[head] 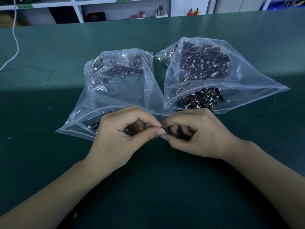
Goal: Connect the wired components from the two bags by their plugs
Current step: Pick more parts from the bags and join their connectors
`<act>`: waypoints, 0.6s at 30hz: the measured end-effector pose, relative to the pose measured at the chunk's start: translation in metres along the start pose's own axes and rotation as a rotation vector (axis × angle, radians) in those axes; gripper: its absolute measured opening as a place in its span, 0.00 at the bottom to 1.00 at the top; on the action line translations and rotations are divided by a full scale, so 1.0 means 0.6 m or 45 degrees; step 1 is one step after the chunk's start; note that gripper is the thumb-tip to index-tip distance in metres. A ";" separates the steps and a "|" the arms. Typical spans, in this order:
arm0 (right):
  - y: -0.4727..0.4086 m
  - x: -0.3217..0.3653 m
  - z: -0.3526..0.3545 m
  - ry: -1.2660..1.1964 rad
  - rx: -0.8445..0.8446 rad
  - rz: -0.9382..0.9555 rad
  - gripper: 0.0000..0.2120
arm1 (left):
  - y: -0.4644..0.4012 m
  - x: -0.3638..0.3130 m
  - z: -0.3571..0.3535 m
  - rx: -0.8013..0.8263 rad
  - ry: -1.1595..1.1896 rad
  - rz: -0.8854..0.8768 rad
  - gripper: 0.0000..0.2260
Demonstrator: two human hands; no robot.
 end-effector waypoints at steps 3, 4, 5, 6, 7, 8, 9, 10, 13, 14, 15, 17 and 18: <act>-0.003 -0.004 0.000 0.030 -0.043 0.015 0.03 | 0.000 0.001 -0.001 -0.006 -0.002 0.007 0.04; -0.003 -0.006 0.001 0.033 -0.066 0.012 0.04 | -0.001 0.001 0.000 -0.006 -0.018 0.004 0.04; -0.004 -0.007 0.002 0.035 -0.082 0.011 0.05 | -0.001 0.002 0.001 -0.004 -0.048 -0.008 0.04; -0.005 -0.008 0.003 0.037 -0.092 0.014 0.05 | -0.001 0.004 0.003 0.001 -0.091 -0.032 0.05; -0.005 -0.009 0.004 0.040 -0.095 0.020 0.04 | -0.001 0.005 0.004 0.009 -0.143 -0.065 0.05; -0.005 -0.010 0.005 0.040 -0.093 0.026 0.04 | -0.002 0.006 0.005 0.020 -0.196 -0.102 0.06; -0.006 -0.011 0.005 0.037 -0.090 0.033 0.04 | -0.003 0.007 0.007 0.034 -0.245 -0.136 0.07; -0.006 -0.011 0.005 0.035 -0.088 0.039 0.04 | -0.004 0.008 0.008 0.049 -0.290 -0.166 0.07; -0.006 -0.014 0.005 0.038 -0.114 0.023 0.05 | -0.006 0.008 0.009 0.075 -0.380 -0.222 0.07; -0.006 -0.014 0.005 0.045 -0.127 0.012 0.05 | -0.006 0.008 0.009 0.080 -0.384 -0.225 0.08; -0.005 -0.015 0.004 0.050 -0.136 0.002 0.05 | -0.006 0.008 0.009 0.083 -0.379 -0.225 0.08; -0.004 -0.016 0.004 0.053 -0.150 -0.008 0.05 | -0.006 0.008 0.010 0.081 -0.369 -0.233 0.10; -0.004 -0.016 0.004 0.054 -0.158 -0.013 0.05 | -0.006 0.008 0.010 0.076 -0.370 -0.237 0.10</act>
Point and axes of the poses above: each hand's wrist, its own y-axis away from the middle knuckle, its own z-axis out of the back of the hand, x = y × z, the point moved 1 cm from there along -y, towards the middle knuckle, and after that the axes turned 12 degrees about -x, right-handed, at the moved point
